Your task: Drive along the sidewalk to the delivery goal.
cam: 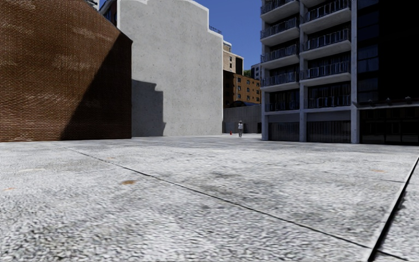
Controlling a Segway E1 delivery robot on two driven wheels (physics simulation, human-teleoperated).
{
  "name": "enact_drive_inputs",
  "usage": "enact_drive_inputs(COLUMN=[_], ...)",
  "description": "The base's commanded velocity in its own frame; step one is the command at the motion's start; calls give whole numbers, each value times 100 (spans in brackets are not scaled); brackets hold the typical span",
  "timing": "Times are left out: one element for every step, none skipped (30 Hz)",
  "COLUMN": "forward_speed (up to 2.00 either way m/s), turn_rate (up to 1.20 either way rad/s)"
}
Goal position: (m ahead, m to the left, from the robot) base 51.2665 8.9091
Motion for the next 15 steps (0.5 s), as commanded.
enact_drive_inputs(forward_speed=[200, 200, 200, 200, 200, 200, 200, 200, 200, 200, 200, 200, 200, 200, 200], turn_rate=[0, 0, 0, 0, 0, 0, 0, 0, 0, 0, 0, 0, 0, 0, 0])
